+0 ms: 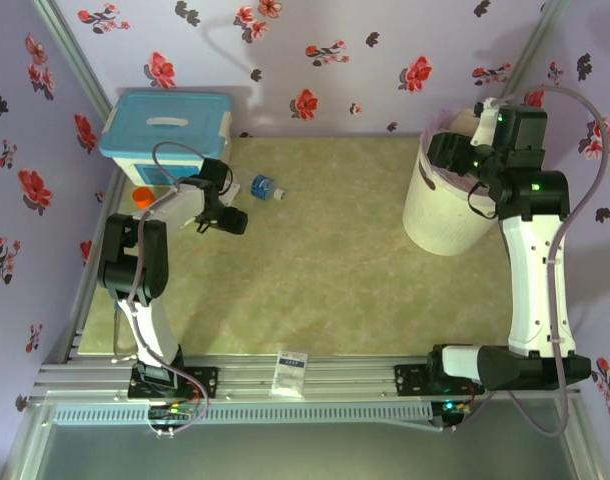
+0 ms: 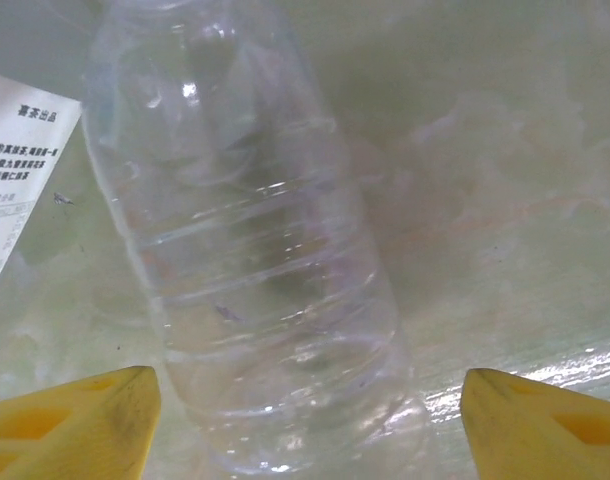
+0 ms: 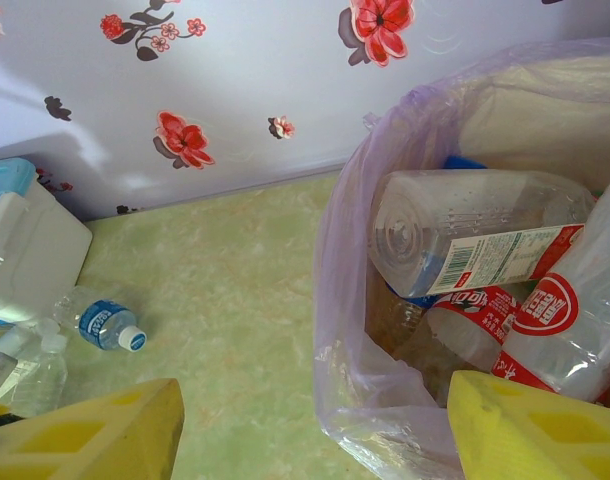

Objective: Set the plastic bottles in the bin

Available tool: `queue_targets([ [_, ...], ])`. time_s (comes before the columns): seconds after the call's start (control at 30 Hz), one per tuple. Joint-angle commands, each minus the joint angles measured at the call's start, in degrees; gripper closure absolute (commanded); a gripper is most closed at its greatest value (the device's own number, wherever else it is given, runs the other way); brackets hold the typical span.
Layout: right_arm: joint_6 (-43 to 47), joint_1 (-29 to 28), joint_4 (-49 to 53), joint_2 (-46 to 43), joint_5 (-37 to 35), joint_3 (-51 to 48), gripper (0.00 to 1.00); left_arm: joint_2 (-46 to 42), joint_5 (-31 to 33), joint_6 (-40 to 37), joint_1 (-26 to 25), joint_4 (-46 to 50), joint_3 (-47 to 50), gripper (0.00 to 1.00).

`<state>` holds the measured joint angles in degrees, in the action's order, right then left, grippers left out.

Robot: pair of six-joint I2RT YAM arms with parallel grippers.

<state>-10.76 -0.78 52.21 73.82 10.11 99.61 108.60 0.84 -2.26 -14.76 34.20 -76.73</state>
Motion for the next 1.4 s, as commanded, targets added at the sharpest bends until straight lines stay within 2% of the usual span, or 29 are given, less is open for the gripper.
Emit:
queue_targets([
  [0.0,0.0,-0.2,0.0,-0.4,-0.3,0.0,0.29,0.9,-0.8,1.8,0.1,-0.2,1.3,0.27],
  [0.13,-0.1,-0.3,0.2,-0.8,0.0,0.3,0.29,1.2,-0.7,2.5,0.1,-1.0,2.5,0.31],
  [0.33,-0.2,-1.0,1.1,-1.7,0.0,1.4,0.29,0.6,-0.7,3.2,0.1,-1.2,3.2,0.43],
  [0.57,-1.5,-2.9,1.3,-3.6,0.5,2.1,0.3,-6.7,-0.7,3.7,0.0,0.6,5.1,0.47],
  [0.63,-2.3,-4.3,1.1,-3.8,1.7,2.1,0.3,-9.6,-0.8,3.8,-0.1,1.3,6.0,0.47],
  [0.73,-3.8,-10.0,-0.1,-3.7,2.1,0.9,0.3,-15.3,-1.8,6.1,-1.2,0.8,8.4,0.46],
  [0.93,-7.4,-25.8,-7.1,0.3,2.4,-2.9,0.3,-26.8,-16.3,8.7,-3.9,-10.0,17.3,0.46],
  [1.0,-8.3,-30.0,-10.2,3.4,2.9,-3.6,0.31,-30.4,-21.9,10.9,-4.3,-16.7,21.2,0.47],
  [1.1,-10.4,-33.9,-15.7,7.9,5.8,-4.5,0.31,-35.0,-27.8,15.6,-4.6,-27.9,27.1,0.49],
  [1.2,-13.9,-35.2,-22.4,10.8,8.4,-6.8,0.32,-38.0,-32.4,18.2,-5.3,-36.7,31.5,0.5],
  [1.37,-18.5,-35.7,-28.4,16.2,14.8,-7.6,0.31,-38.8,-37.3,21.7,-6.3,-43.8,34.2,0.49],
])
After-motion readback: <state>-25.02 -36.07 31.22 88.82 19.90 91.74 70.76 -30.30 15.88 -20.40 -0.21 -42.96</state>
